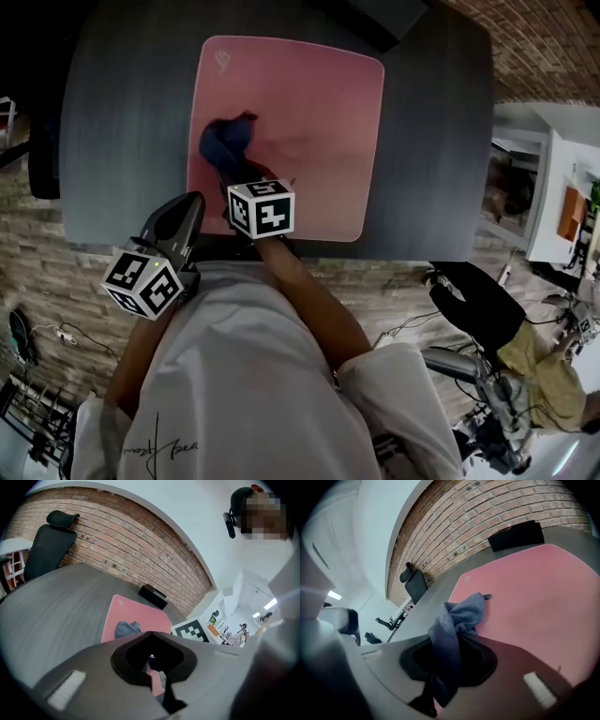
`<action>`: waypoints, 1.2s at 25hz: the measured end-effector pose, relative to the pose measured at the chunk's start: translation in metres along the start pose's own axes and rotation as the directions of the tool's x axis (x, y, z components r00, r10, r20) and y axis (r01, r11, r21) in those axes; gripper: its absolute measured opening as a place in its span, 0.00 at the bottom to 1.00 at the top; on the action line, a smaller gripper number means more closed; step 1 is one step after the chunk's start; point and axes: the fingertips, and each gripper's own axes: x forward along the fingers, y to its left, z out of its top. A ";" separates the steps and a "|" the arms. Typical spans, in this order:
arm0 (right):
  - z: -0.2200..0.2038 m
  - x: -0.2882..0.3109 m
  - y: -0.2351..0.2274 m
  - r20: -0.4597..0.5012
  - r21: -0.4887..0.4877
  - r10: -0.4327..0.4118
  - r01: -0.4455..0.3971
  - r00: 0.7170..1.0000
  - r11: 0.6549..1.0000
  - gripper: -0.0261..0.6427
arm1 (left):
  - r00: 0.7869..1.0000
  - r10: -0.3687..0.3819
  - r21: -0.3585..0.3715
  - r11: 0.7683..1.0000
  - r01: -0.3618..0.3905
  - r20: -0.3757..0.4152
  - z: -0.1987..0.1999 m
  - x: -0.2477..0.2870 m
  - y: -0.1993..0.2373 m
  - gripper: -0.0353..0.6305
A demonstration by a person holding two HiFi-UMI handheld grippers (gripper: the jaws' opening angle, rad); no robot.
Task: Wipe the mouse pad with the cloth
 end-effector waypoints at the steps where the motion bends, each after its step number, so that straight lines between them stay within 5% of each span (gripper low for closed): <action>1: 0.002 -0.003 -0.006 0.007 0.012 -0.009 0.009 1.000 1.000 0.16 | 1.000 -0.005 0.003 1.000 0.005 -0.004 0.000 0.003 -0.002 0.07; 17: 0.013 -0.060 -0.097 0.056 0.163 -0.198 0.186 0.979 0.969 0.16 | 0.998 -0.058 0.030 0.998 0.059 -0.034 -0.001 0.034 -0.035 0.07; 30: 0.006 -0.092 -0.128 0.009 0.201 -0.182 0.177 0.983 0.964 0.16 | 0.991 -0.116 0.050 0.992 0.119 -0.062 0.003 0.062 -0.064 0.07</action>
